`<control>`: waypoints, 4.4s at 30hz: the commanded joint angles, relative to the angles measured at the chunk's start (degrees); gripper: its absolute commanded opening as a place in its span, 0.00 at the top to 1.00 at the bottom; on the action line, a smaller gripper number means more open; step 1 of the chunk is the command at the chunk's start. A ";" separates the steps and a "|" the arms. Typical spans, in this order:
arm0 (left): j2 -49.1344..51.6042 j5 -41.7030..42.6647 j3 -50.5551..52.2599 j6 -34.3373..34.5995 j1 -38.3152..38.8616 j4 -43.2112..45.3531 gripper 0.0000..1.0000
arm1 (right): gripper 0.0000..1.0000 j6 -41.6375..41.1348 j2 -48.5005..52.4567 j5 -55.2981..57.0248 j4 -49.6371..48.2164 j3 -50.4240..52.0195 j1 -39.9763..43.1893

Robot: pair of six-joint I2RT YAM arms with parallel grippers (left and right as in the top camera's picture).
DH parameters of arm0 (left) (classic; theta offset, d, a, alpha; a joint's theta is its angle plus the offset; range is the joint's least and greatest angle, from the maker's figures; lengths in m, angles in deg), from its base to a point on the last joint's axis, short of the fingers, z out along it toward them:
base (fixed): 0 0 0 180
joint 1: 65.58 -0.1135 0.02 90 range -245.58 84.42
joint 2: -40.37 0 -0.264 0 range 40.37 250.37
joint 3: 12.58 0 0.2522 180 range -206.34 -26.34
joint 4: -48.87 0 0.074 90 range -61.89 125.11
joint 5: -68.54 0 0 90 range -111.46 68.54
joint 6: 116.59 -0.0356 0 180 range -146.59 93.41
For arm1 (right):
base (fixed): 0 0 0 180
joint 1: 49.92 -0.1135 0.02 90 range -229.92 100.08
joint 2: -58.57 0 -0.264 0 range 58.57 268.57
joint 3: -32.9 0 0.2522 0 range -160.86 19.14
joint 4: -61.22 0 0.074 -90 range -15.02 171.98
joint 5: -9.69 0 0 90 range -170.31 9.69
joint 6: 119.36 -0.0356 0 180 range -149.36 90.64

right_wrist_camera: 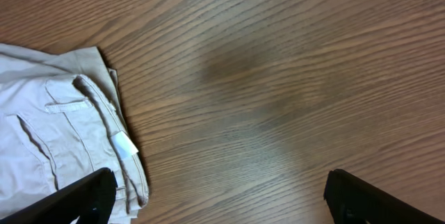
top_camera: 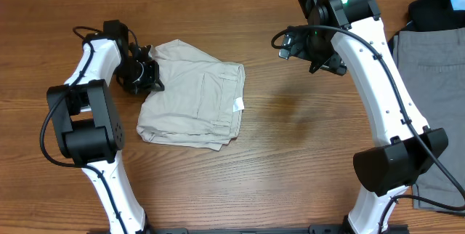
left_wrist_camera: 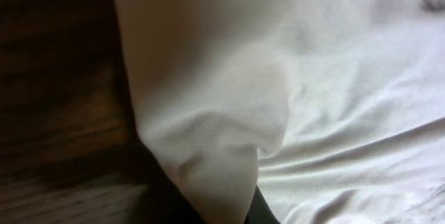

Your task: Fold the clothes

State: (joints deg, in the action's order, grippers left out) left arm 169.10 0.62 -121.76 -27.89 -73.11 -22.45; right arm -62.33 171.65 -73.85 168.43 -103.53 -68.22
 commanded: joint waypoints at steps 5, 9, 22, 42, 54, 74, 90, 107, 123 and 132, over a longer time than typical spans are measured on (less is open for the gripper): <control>2.36 -0.09 1.57 18.73 -1.86 10.54 0.96 | 0.00 0.20 -1.14 0.98 -0.11 -1.05 0.15; 2.36 -0.90 0.68 30.01 -8.50 14.21 0.96 | 0.00 0.22 -1.14 1.01 0.15 -1.05 0.15; 2.36 1.60 0.59 52.33 -34.99 18.05 0.96 | 0.00 0.20 -1.09 1.01 -0.81 -1.05 0.15; 2.36 6.01 0.66 70.55 -28.41 12.57 0.96 | 0.00 0.00 -1.09 -1.18 -1.60 -1.05 0.15; 2.36 0.98 0.66 82.09 -18.69 22.91 0.96 | 0.00 0.04 -1.09 -1.16 0.35 -1.05 0.15; 2.36 -3.21 0.66 75.49 -42.25 9.09 0.96 | 0.00 0.22 -1.09 -0.96 0.28 -1.05 0.15; 2.43 -5.99 1.77 86.25 -29.53 19.82 0.95 | 0.00 0.20 -1.09 -0.98 1.09 -1.05 0.15; 8.04 -17.99 2.05 81.61 -18.82 32.65 0.83 | 0.00 0.44 -1.09 -0.98 3.61 -1.05 0.15; 11.23 -15.85 2.05 80.59 -18.67 41.53 0.78 | 0.00 0.42 -1.09 -1.03 3.61 -1.05 0.15; 11.17 -11.54 1.95 78.20 -18.53 41.53 0.40 | 0.00 0.20 -1.09 -1.20 3.61 -1.05 0.15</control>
State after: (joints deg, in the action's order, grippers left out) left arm 174.38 -13.30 -122.72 53.44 -92.24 21.79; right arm -62.28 171.65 -74.99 172.06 -103.53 -68.22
